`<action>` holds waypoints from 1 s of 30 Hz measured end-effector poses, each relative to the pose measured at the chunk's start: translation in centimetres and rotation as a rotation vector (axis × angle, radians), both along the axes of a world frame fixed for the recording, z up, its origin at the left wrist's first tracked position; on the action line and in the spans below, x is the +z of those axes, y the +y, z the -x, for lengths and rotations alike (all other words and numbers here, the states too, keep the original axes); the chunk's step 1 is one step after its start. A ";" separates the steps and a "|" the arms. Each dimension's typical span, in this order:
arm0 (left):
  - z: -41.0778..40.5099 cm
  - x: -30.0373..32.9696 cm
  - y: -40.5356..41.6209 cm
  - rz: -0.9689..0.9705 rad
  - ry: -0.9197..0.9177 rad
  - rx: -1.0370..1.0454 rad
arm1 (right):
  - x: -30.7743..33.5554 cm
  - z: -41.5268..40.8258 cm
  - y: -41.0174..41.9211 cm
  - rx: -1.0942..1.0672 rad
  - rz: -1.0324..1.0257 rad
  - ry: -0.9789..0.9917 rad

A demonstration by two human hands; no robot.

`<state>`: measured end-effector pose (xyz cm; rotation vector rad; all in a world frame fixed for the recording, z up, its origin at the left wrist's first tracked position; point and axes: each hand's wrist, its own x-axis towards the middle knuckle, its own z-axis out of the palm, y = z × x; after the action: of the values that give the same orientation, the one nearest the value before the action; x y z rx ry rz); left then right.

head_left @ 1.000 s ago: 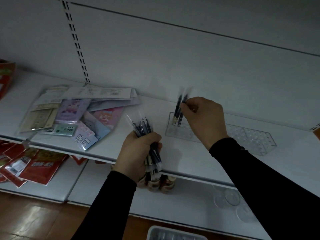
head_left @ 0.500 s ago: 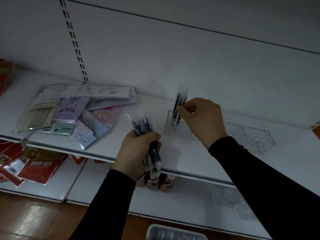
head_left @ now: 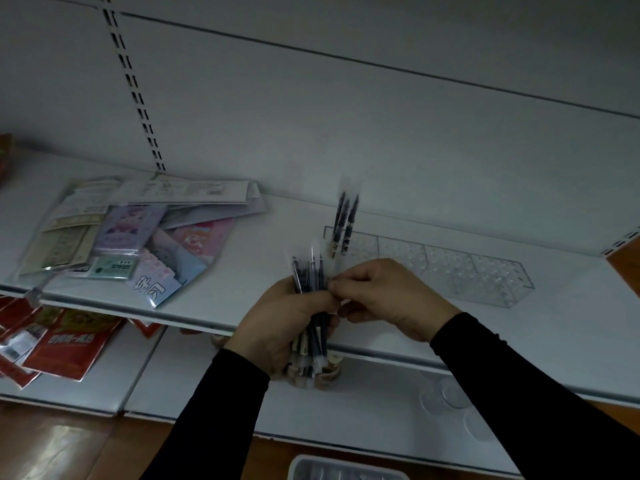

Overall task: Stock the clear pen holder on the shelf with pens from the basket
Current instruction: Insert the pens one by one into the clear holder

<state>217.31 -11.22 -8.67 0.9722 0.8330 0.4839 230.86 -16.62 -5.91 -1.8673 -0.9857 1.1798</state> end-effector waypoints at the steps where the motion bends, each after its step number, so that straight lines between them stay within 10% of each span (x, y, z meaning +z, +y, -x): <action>1: 0.0 -0.1 -0.1 -0.019 -0.003 -0.010 | 0.0 -0.1 0.1 -0.006 0.020 0.000; 11: 0.4 -0.2 1.0 0.088 -0.040 0.176 | 3.1 -2.5 1.2 -0.354 -0.299 0.016; 20: 0.9 -1.2 2.1 0.069 0.009 0.248 | 4.2 -4.2 2.6 -0.331 -0.578 -0.672; 30: 1.0 -1.1 2.2 0.057 0.004 0.249 | 2.7 -3.1 2.9 -0.216 -0.601 -0.860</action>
<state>216.26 -8.97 -9.81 0.8206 0.9721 0.6680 233.92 -13.76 -3.17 -1.8861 -1.3377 -0.1241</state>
